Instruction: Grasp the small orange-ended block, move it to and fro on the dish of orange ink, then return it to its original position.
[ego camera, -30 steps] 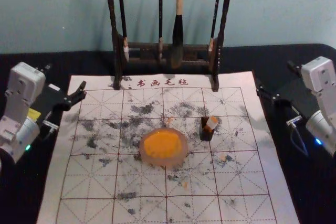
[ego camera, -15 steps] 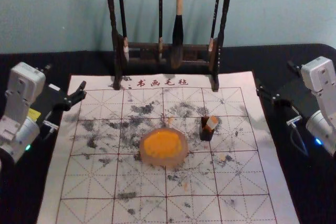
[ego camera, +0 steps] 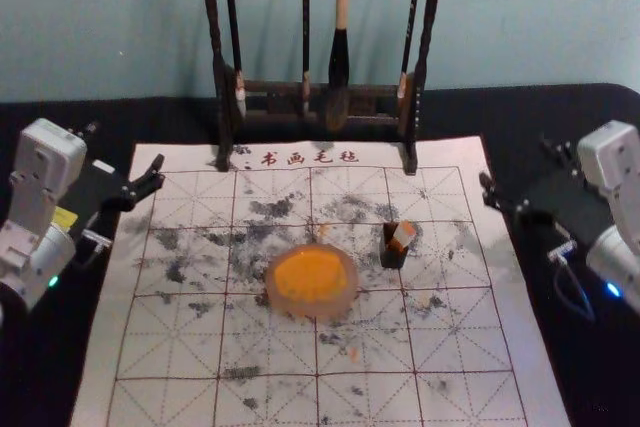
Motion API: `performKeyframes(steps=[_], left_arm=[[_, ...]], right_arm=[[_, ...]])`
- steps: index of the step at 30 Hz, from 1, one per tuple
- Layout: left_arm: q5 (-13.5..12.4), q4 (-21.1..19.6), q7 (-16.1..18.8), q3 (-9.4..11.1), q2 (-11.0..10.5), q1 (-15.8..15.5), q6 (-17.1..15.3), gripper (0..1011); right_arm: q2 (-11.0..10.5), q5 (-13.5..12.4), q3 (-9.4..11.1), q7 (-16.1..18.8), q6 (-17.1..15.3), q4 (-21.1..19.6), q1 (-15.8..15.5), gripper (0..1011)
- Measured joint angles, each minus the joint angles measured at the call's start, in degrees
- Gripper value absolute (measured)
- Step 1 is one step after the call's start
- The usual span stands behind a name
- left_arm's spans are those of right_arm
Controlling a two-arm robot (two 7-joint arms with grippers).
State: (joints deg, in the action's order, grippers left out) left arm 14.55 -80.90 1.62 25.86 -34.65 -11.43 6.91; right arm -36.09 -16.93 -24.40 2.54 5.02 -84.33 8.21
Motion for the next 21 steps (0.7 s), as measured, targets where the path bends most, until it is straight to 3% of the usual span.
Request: performKeyframes(steps=[11,16,21], left_arm=[[0.0,0.0,0.0,0.0,0.0,0.0,0.0,1001],[0.0,0.0,0.0,0.0,0.0,0.0,0.0,1001],[0.0,0.0,0.0,0.0,0.0,0.0,0.0,1001]], right_arm=[[-4.12,-6.29,1.54,8.57,-5.53,-8.92,-8.31,1002],[-4.5,-6.81,0.92,11.24,-6.93,-10.77,-9.54,1002],[-2.94,-6.06,-0.17,12.57,-7.45,-10.98,-9.45,1002]])
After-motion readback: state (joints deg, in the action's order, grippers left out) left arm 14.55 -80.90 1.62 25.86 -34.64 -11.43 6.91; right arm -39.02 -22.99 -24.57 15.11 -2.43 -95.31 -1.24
